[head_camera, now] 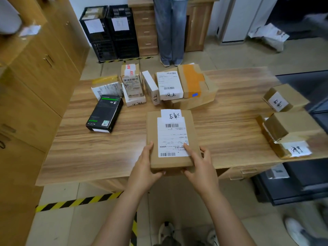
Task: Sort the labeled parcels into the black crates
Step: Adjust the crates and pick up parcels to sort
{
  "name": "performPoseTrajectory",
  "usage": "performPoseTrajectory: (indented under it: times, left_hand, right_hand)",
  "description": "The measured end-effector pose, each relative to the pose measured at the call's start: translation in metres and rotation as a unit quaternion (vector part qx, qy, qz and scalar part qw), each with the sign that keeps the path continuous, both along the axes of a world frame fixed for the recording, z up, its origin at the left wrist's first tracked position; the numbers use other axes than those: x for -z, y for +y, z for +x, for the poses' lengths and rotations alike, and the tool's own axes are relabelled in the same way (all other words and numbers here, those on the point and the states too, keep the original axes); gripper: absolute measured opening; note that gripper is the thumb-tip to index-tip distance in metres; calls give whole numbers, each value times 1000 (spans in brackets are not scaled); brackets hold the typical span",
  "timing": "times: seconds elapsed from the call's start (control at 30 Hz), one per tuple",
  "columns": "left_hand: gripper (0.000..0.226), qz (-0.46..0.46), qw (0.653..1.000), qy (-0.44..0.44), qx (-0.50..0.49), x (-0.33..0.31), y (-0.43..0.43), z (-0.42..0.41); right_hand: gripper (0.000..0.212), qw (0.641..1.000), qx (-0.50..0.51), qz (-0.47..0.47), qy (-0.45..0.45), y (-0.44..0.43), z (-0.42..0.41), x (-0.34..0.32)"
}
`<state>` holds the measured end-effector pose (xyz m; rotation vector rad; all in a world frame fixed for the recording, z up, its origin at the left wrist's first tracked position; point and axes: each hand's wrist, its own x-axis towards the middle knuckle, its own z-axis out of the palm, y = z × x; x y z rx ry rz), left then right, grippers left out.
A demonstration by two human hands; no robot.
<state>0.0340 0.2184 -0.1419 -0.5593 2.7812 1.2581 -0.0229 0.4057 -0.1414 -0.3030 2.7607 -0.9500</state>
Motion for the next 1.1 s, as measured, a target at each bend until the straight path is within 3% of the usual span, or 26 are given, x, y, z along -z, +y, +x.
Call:
performPoseTrajectory:
  times: [0.2,0.37,0.5,0.57,0.67,0.77,0.87,0.93,1.0,1.1]
  left_hand:
    - [114,-16,999,-25,-12,-1,-5,-4]
    - [106,-115,990,-68,-36,-14,-20,-12]
    - [76,-118,986,-7,-120,-22,-16,-16]
    - [72,-120,984,9,-133,-27,10,-19]
    - [91,-147,982,-33,-117,-26,48,-29]
    - [84,-184,971,-82,-130,-21,56,-34]
    - [62,-176,969,-67,-161,-17,47,-26]
    - [54,-166,962,-45,-213,-14,41,-16]
    - [59,-149,952,-32,-267,-12,41,-11]
    - [68,-121,944,-41,-303,-18,57,-16]
  right_hand:
    - [89,997,-77,-4,-24,7,-9,-8]
    - [75,986,-158,1,-56,17,-21,-24]
    - [57,980,-197,13,-28,15,-41,-38]
    - [64,981,-190,36,2,6,-59,-38]
    - [81,968,-222,113,4,-8,-90,-36]
    - [87,949,-265,168,24,-12,-108,-32]
    - [80,936,-306,155,74,-4,-114,-36]
    - [67,931,-341,90,95,3,-117,-41]
    - [63,927,-358,56,95,6,-124,-43]
    - [64,921,-369,110,66,0,-138,-39]
